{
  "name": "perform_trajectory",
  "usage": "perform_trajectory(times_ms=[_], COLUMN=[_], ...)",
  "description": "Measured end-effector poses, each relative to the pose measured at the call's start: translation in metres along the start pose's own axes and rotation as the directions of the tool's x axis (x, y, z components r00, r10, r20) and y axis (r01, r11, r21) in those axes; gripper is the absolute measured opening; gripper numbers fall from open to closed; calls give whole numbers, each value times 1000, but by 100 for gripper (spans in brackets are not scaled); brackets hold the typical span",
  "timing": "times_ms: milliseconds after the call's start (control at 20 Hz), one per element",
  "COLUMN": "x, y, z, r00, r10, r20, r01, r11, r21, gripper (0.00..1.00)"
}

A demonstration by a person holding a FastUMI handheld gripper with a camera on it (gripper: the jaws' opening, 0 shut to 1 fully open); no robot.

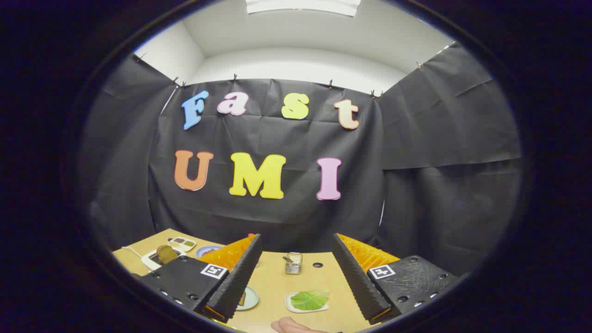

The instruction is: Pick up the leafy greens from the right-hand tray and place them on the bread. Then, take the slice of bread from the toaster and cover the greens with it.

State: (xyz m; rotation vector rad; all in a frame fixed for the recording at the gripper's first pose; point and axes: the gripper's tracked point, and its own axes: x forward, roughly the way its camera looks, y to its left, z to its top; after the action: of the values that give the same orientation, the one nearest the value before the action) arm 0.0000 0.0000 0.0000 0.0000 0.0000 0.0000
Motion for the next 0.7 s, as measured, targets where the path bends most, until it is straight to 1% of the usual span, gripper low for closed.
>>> perform_trajectory(times_ms=[100,200,350,450,550,600,700], x=[7,17,43,66,95,112,138], y=[-11,-23,-42,-47,-57,-64,-74], z=[-17,-31,-70,-105,-147,-167,-208], r00=[999,998,993,984,968,959,938], r10=[5,6,20,59,78,62,55], r20=[-35,-61,-112,-168,-239,-278,-342], r01=[-5,-7,-19,-55,-70,-56,-53], r11=[1000,1000,1000,998,997,998,998], r21=[-18,-12,2,30,45,31,16], gripper=[95,95,95,95,95,95,96])
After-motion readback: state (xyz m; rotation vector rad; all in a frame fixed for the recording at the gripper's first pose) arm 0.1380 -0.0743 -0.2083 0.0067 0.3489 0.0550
